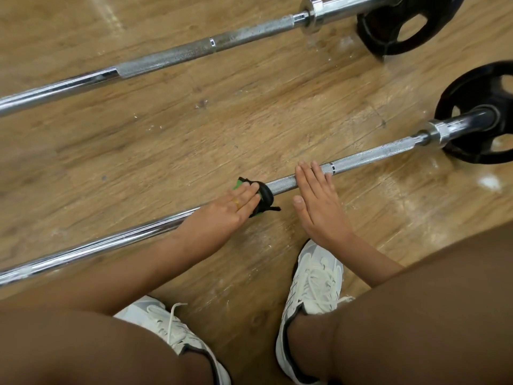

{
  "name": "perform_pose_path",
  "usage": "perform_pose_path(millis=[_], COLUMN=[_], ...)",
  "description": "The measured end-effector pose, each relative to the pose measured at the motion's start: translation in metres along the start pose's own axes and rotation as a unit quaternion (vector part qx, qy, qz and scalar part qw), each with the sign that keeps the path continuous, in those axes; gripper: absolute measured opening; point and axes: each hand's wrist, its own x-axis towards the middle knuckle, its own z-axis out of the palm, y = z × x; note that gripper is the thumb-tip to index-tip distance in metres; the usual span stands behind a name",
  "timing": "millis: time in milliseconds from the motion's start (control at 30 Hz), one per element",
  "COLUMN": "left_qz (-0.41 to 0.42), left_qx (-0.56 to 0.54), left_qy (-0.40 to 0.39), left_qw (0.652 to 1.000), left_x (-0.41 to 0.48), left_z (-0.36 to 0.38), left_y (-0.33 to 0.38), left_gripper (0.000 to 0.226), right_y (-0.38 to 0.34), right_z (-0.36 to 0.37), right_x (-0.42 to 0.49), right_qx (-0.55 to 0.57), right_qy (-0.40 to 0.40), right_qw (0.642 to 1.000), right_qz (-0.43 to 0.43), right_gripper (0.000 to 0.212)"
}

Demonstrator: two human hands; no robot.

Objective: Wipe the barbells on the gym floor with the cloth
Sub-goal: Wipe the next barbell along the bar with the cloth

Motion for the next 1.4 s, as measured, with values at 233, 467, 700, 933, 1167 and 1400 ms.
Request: perform_pose_path(millis=[233,467,700,933,1167,1400], left_qz=[-0.02,-0.013,-0.012,-0.009,0.064,0.062], left_qx=[-0.037,-0.067,-0.02,-0.036,-0.026,-0.011], left_qy=[-0.023,0.013,0.003,-0.022,0.001,-0.029], left_qw=[0.999,0.998,1.0,0.999,0.998,0.998], left_x=[-0.013,0.012,-0.027,-0.02,0.007,-0.027], left_z=[-0.004,0.006,-0.002,-0.004,-0.004,-0.006], left_y=[-0.014,0.009,0.013,0.028,0.047,0.048], left_gripper=[0.078,0.072,0.077,0.074,0.059,0.069], right_y=[0.004,0.002,0.005,0.006,0.004,0.005], right_z=[-0.009,-0.006,-0.002,0.003,0.006,0.011], right_x=[-0.005,-0.013,-0.028,-0.048,-0.064,-0.076], right_qx=[-0.029,-0.026,-0.018,-0.02,-0.024,-0.02], right_qy=[-0.028,-0.019,-0.003,0.016,0.021,0.041], right_qw=[0.999,0.999,1.0,0.999,0.999,0.999], right_qz=[-0.029,-0.022,-0.023,-0.028,-0.021,-0.026], right_gripper=[0.062,0.058,0.057,0.058,0.059,0.058])
